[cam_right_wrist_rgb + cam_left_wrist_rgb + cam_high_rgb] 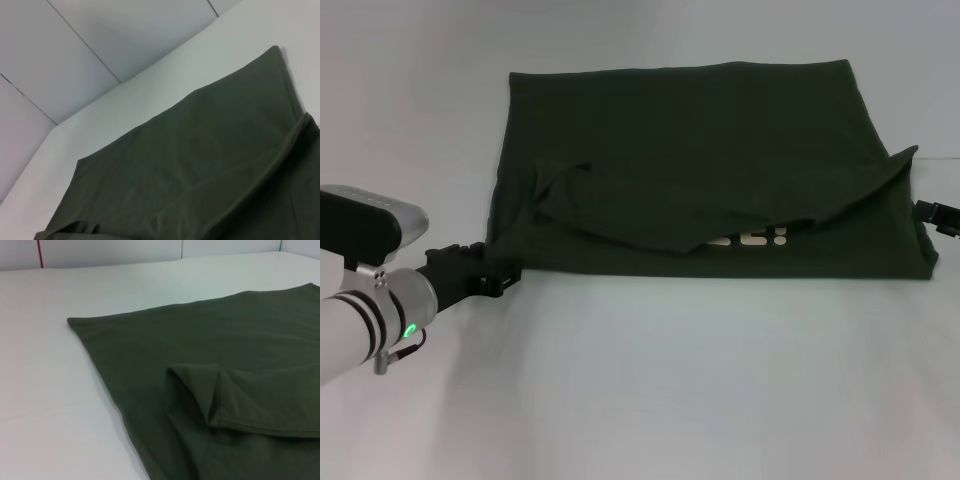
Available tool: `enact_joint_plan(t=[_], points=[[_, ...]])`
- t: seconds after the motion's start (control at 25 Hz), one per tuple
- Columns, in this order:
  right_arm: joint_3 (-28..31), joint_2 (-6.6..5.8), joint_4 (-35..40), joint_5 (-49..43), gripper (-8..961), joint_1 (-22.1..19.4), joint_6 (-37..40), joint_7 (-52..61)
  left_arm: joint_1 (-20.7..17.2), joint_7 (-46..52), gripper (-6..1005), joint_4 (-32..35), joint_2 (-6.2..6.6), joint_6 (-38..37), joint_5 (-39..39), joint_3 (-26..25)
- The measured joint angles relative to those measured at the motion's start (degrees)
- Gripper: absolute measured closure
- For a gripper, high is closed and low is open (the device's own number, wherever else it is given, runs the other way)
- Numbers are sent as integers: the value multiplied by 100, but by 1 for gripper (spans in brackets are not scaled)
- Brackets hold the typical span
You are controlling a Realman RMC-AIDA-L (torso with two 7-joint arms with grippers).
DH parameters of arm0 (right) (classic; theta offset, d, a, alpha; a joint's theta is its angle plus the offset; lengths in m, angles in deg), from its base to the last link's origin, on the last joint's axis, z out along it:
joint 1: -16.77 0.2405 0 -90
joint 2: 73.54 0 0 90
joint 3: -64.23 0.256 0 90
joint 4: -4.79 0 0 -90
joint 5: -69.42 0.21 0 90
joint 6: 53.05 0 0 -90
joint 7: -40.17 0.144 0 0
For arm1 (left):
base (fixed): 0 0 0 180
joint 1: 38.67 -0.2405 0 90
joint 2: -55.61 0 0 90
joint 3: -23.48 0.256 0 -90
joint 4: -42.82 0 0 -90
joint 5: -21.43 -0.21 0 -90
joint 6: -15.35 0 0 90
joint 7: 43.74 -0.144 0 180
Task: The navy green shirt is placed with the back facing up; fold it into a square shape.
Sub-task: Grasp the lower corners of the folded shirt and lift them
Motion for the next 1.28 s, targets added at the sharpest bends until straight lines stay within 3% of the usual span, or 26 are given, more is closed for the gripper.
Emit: enact_joint_plan(t=[0.28, 0.88, 1.08, 1.28], points=[[0, -1, 0, 0, 328, 6, 0, 3, 67, 9, 567, -31, 10, 151, -48, -2], [-3, 0, 0, -1, 329, 23, -12, 3, 78, 23, 974, -41, 0, 193, -29, -9], [-54, -85, 10, -55, 329, 28, -15, 87, -39, 255, 973, 131, -1, 48, -41, -8], [-80, -295, 39, -364, 330, 56, 2, 379, -269, 443, 974, 389, -7, -316, -48, -5]])
